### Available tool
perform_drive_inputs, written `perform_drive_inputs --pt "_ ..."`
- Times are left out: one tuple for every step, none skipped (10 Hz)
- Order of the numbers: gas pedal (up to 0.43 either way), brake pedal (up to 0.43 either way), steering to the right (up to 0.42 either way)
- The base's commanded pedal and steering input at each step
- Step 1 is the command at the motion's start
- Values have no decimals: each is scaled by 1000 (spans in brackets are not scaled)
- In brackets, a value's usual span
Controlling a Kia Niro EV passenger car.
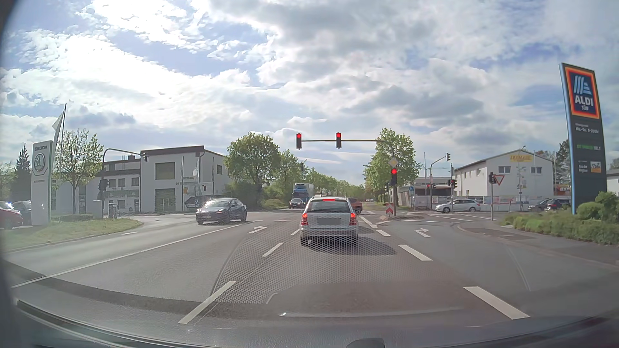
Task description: Follow the waypoints while adhering to traffic rules and regulations
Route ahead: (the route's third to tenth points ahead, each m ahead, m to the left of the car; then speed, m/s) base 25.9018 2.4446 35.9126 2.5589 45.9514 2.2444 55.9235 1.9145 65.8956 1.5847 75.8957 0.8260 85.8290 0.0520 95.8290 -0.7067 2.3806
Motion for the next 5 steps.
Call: perform_drive_inputs --pt "0 79 0" --pt "0 79 0" --pt "0 79 0" --pt "0 79 0" --pt "0 79 0"
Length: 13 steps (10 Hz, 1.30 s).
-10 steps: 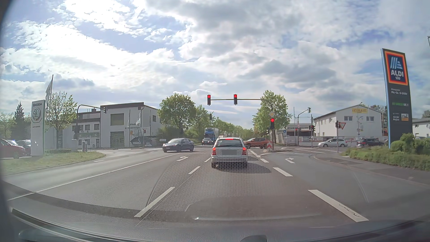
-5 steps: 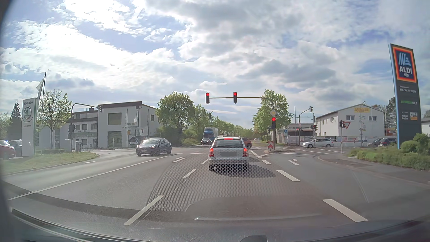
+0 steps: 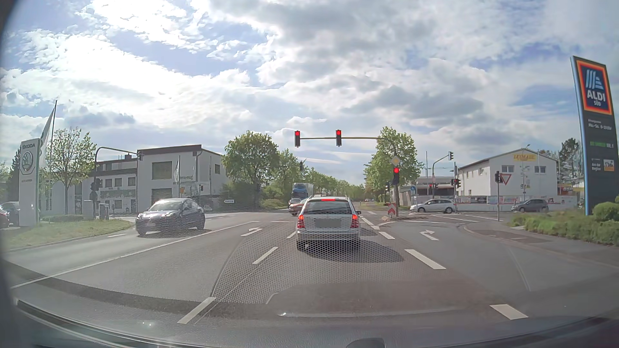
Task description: Follow the waypoints while adhering to traffic rules and regulations
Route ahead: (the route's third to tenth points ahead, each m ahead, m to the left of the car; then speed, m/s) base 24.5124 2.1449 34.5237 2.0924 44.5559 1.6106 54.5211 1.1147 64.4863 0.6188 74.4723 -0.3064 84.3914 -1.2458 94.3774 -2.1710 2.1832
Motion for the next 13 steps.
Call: perform_drive_inputs --pt "0 73 0" --pt "0 79 0" --pt "0 79 1" --pt "0 79 3" --pt "0 79 8" --pt "0 79 10" --pt "0 79 6" --pt "0 85 3" --pt "0 85 1" --pt "0 85 1" --pt "0 85 1" --pt "0 85 1" --pt "0 85 1"
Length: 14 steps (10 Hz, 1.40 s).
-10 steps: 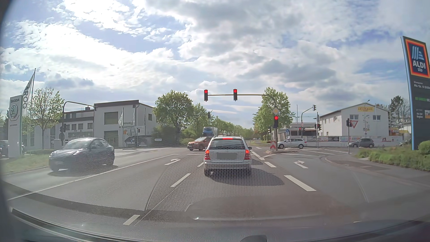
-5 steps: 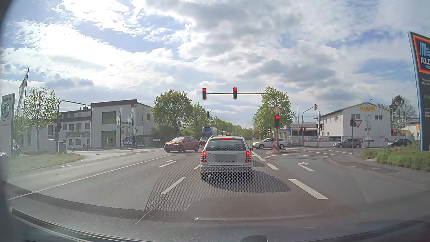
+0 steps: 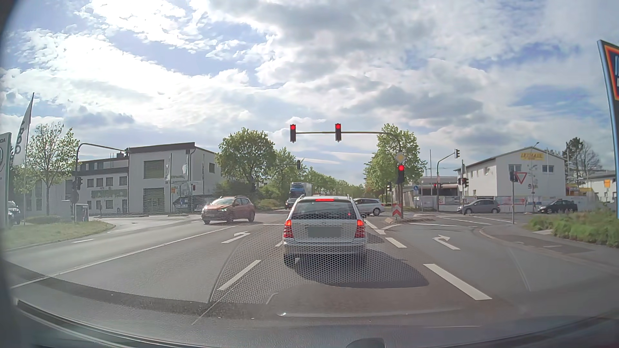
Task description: Follow the waypoints while adhering to traffic rules and regulations
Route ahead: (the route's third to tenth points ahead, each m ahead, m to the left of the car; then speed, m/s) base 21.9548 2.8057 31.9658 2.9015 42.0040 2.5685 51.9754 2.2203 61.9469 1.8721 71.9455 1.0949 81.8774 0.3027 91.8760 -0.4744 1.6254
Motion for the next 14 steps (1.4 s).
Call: perform_drive_inputs --pt "0 85 1" --pt "0 85 1" --pt "0 85 1" --pt "0 85 1" --pt "0 91 1" --pt "0 85 1" --pt "0 85 1" --pt "0 85 1" --pt "0 85 1" --pt "0 91 1" --pt "0 91 1" --pt "0 91 1" --pt "0 91 1" --pt "0 85 1"
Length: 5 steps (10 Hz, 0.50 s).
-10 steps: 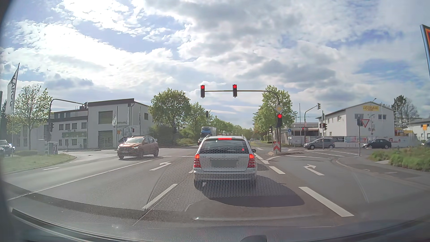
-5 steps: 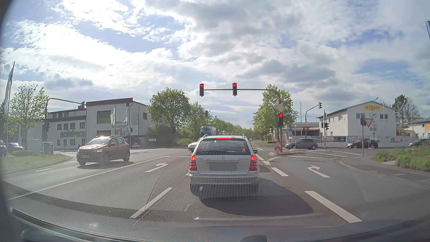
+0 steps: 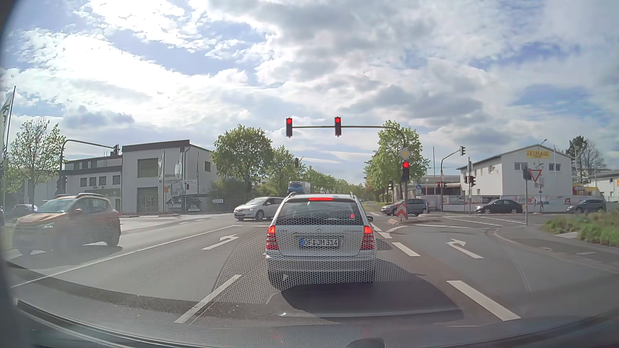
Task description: Follow the waypoints while adhering to traffic rules and regulations
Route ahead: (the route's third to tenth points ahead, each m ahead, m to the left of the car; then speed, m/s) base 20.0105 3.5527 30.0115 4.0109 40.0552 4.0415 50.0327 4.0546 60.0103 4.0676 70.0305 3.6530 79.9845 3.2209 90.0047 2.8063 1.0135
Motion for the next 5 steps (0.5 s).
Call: perform_drive_inputs --pt "0 91 1" --pt "0 91 1" --pt "0 91 1" --pt "0 91 1" --pt "0 91 1"
